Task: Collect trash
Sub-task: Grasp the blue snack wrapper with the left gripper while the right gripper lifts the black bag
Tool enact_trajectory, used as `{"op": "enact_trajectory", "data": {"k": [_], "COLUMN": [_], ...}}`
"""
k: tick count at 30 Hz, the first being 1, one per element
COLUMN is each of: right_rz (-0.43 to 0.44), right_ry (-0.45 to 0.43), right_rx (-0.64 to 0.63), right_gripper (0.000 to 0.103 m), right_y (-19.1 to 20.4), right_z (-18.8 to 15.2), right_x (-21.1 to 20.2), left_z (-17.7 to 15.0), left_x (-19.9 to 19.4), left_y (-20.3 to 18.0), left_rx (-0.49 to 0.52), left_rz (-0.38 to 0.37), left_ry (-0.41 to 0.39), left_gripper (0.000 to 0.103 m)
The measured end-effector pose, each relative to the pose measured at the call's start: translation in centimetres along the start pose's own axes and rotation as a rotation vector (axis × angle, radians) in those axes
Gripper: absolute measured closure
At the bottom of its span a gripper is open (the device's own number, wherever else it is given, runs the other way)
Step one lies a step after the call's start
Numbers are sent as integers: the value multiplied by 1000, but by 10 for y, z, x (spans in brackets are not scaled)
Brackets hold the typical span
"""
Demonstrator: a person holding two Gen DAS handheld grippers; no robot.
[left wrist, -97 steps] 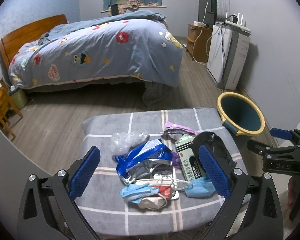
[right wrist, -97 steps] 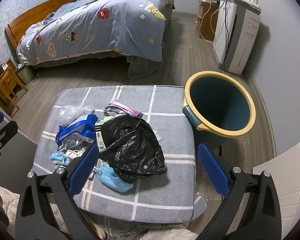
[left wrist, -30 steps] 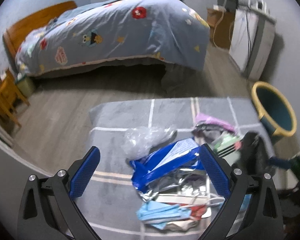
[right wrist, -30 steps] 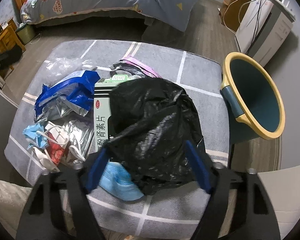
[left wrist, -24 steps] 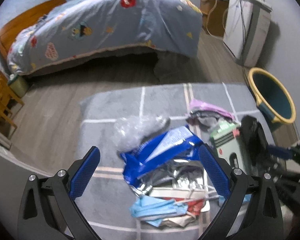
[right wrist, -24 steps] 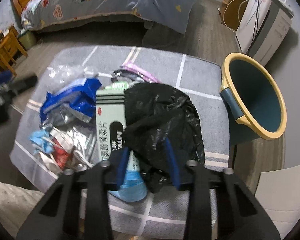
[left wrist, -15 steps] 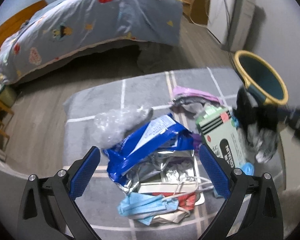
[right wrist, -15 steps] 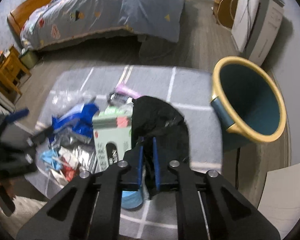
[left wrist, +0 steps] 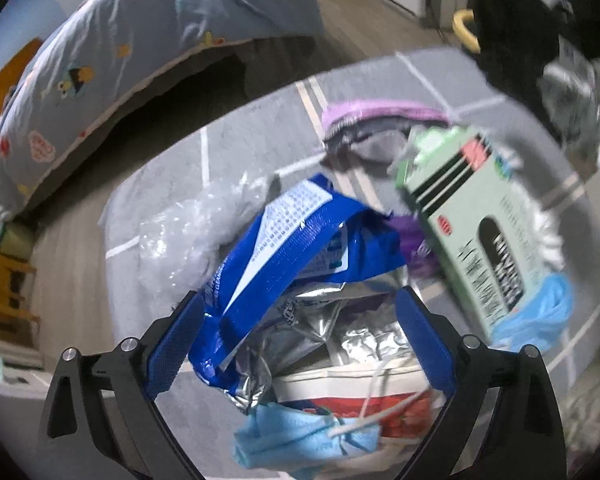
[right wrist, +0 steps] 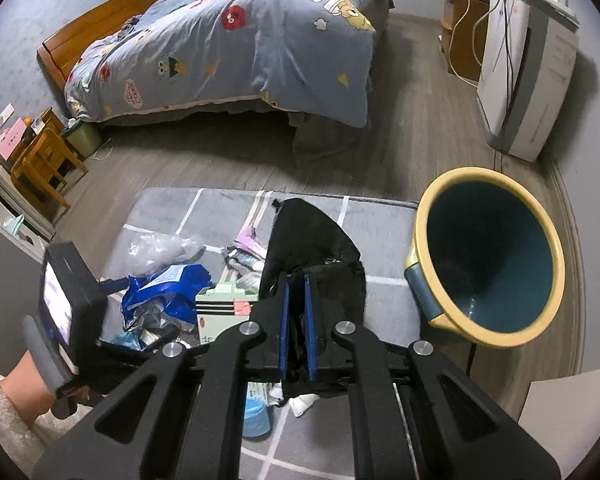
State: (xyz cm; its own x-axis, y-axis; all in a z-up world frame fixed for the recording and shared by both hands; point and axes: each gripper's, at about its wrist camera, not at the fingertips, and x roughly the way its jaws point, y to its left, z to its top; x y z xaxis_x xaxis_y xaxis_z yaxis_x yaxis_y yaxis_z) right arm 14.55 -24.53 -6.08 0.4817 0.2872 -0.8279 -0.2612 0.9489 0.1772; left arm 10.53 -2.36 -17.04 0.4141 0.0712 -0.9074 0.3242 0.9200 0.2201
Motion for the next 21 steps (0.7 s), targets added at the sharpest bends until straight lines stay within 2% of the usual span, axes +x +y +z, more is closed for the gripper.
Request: {"op": "enact_trajectory", "data": {"k": [4, 9, 11, 13, 17, 21], "right_rz": [40, 40, 39, 41, 51, 65], "right_ry": [17, 20, 22, 25, 23, 0], "right_rx": [41, 19, 13, 13, 10, 1], "right_gripper": [96, 96, 96, 96, 96, 96], "right_y": [-6, -1, -1, -1, 0, 6], "right_z": [2, 2, 1, 1, 0, 2], "right_x": [8, 11, 11, 12, 12, 5], "left_z": [3, 4, 5, 6, 7, 8], "left_x": [11, 24, 25, 24, 16, -9], "left_y": [0, -6, -8, -7, 0, 12], "left_rx": [20, 61, 79, 80, 49, -13], "left_rz": [20, 38, 33, 48, 40, 40], "left_ry": [7, 22, 19, 19, 6, -71], "left_gripper": [8, 10, 28, 37, 41, 43]}}
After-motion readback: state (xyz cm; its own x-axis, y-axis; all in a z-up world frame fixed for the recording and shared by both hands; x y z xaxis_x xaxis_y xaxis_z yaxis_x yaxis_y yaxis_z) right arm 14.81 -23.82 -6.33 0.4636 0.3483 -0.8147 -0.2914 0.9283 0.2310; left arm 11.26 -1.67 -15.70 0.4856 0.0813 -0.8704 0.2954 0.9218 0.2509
